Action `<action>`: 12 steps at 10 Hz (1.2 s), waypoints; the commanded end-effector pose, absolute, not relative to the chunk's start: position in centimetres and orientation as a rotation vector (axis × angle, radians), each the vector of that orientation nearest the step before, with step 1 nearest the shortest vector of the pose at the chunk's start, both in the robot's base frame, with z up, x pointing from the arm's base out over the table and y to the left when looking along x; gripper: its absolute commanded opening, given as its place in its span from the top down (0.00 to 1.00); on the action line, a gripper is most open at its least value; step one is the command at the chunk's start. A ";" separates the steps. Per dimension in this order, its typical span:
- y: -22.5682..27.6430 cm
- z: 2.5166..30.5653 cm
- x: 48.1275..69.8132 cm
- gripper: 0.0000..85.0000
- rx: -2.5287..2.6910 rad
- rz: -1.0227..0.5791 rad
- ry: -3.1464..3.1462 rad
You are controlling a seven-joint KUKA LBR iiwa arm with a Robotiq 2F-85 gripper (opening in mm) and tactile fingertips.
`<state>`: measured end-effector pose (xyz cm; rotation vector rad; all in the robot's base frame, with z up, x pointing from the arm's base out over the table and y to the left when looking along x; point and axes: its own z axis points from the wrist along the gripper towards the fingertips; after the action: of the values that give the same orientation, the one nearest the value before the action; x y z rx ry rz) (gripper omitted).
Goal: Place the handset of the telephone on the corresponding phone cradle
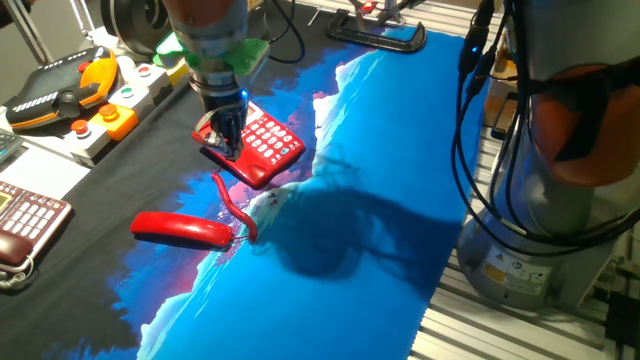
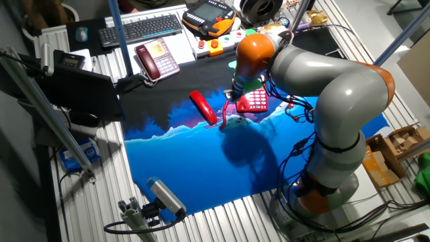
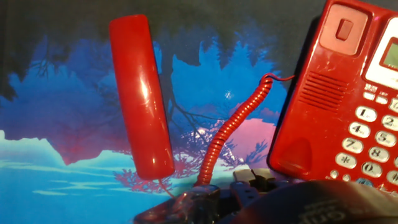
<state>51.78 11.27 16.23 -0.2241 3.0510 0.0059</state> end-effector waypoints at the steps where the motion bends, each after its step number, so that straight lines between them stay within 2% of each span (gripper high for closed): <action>1: 11.4 16.3 51.8 0.99 -0.214 0.005 3.050; 5: 13.9 16.3 52.7 0.99 -0.120 0.061 3.054; 6: 14.5 16.3 53.0 0.95 -0.113 0.068 3.055; 8: 15.2 15.5 53.7 0.84 -0.114 0.080 3.050; 12: 15.8 14.5 54.2 0.55 -0.095 0.084 3.040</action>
<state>54.26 15.83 14.49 -0.0947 3.0402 0.0860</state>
